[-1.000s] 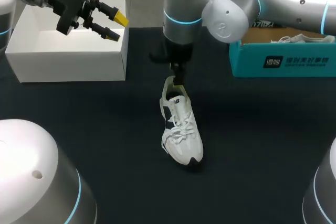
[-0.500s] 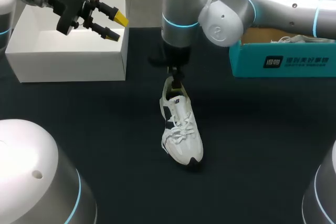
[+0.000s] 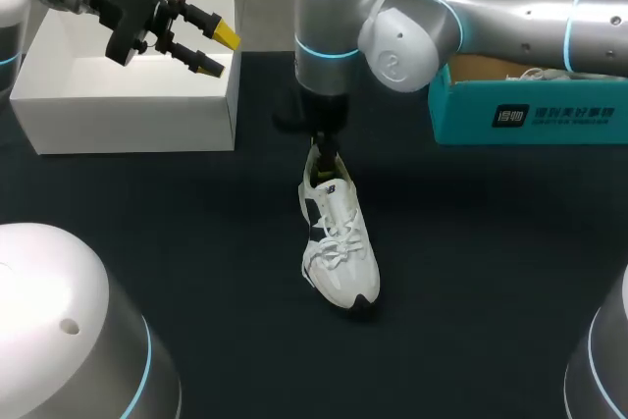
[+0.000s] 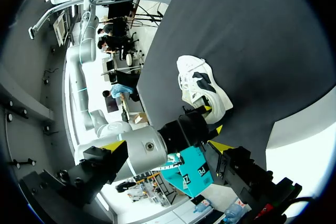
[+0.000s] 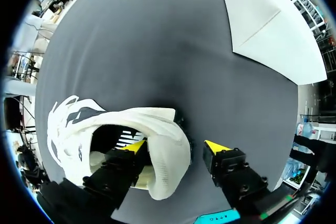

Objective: Take the shoe out of the shoebox, open the shoe tongue, remove and reinsert the insole, then place the shoe into the shoebox

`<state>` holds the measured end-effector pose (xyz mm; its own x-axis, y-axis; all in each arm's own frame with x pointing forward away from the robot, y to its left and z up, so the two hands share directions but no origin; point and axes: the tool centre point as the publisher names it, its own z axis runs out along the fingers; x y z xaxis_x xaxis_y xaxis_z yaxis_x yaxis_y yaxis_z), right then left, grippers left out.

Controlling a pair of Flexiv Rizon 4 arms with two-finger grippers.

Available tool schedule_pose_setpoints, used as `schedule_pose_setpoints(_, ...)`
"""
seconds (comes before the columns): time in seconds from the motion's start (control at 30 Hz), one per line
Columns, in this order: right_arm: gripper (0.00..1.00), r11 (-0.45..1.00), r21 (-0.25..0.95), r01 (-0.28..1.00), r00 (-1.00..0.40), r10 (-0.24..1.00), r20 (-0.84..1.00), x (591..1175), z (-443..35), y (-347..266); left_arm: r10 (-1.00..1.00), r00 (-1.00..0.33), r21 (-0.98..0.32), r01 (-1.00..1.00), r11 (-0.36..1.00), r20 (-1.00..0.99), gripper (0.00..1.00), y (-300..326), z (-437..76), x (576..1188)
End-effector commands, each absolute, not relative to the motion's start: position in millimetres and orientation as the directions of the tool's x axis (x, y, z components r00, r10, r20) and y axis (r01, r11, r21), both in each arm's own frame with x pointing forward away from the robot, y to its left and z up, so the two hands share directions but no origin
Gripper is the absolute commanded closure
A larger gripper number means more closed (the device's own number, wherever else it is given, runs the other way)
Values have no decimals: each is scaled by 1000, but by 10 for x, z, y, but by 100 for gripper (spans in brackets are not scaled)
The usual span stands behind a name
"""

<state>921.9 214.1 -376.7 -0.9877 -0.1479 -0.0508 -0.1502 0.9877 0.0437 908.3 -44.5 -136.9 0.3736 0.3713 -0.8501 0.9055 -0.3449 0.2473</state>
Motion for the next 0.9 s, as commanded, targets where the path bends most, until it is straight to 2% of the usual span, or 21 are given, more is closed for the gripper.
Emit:
schedule_pose_setpoints(0.03,53,989,26,-143,-989,-142,-40,9250,-3809,2163,373,375,248,905,-346,-849,0,-440,-1364,9077)
schedule_pose_setpoints(0.1,73,990,18,-136,-990,-136,-42,9242,-3793,2145,373,375,248,905,-346,-849,0,-440,-1364,9077)
schedule_pose_setpoints(0.17,100,991,10,-134,-990,-133,-41,9232,-3772,2131,373,375,248,905,-346,-849,0,-440,-1364,9077)
schedule_pose_setpoints(0.47,100,994,-15,-110,-992,-110,-53,9132,-3580,2079,373,375,248,905,-346,-849,0,-440,-1364,9077)
schedule_pose_setpoints(0.77,100,993,-4,-115,-987,-115,-116,9035,-3018,1949,373,375,248,905,-346,-849,0,-440,-1364,9077)
schedule_pose_setpoints(0.9,100,988,-5,-154,-980,-154,-125,8982,-2733,1896,373,375,248,905,-346,-849,0,-440,-1364,9077)
